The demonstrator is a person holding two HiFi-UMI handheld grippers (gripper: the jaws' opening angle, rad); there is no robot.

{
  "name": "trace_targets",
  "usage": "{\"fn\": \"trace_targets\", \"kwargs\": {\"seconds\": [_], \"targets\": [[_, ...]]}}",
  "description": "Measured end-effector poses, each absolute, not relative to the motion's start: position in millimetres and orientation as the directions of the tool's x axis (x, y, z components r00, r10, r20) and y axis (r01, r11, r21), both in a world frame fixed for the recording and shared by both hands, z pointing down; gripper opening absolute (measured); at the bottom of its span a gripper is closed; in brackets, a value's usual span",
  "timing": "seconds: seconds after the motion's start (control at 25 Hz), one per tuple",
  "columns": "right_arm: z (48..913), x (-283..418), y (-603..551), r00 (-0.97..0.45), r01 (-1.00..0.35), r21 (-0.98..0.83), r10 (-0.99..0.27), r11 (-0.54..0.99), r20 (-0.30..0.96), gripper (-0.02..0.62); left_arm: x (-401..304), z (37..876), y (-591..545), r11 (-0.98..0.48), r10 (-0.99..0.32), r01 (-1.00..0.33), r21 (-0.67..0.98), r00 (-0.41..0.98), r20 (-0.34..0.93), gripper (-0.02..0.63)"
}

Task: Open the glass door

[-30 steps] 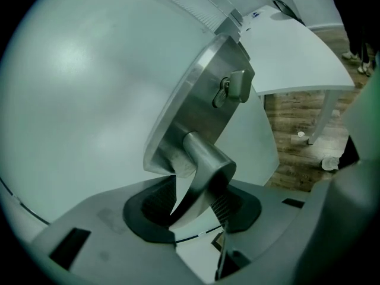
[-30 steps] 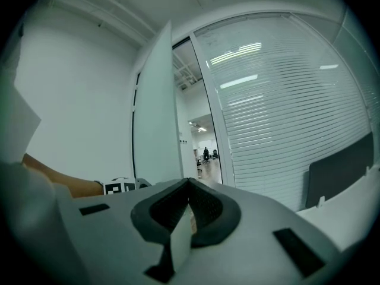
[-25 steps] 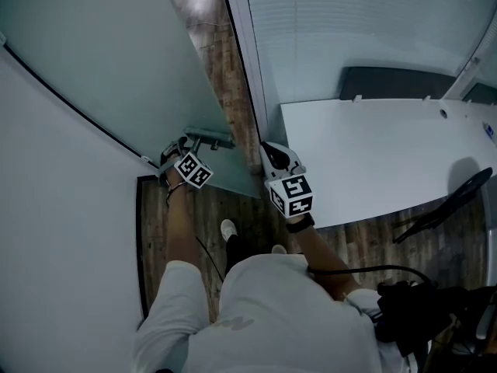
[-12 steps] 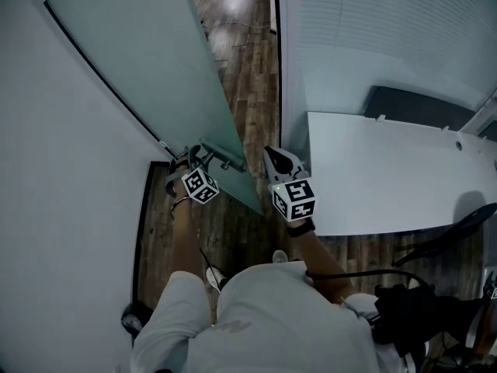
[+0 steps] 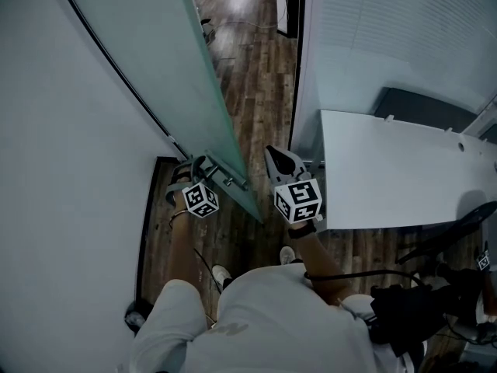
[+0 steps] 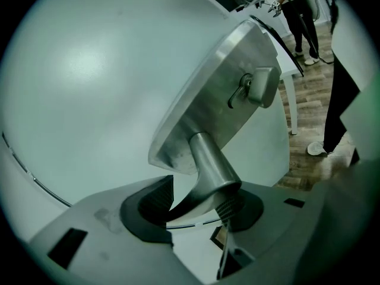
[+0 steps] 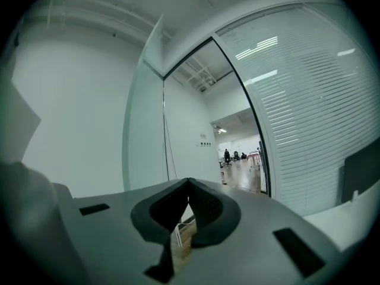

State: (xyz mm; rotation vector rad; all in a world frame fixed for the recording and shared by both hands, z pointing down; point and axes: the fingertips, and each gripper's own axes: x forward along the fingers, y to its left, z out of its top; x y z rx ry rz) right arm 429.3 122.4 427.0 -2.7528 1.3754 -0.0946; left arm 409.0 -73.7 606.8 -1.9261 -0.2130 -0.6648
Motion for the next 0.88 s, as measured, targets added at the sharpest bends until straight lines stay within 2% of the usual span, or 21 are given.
{"fn": "trace_targets", "kwargs": {"seconds": [0.72,0.8,0.88], "targets": [[420,329,1,0.414,-0.908,-0.04,-0.909,-0.416,0.056,0.002,282,610,-145,-0.317,-0.17,0.552,-0.772,0.767,0.618,0.17],[422,322,-9,0.396,-0.916,-0.037,-0.916,-0.398,0.059,0.002,272,611,-151,-0.324,-0.165,0.552,-0.768,0.767,0.62,0.175],[421,313,-21,0.373,-0.926,-0.032,-0.926,-0.375,0.065,0.002,264,608,-155,-0.393,-0.144,0.525,-0.755,0.776,0.614,0.187]]}}
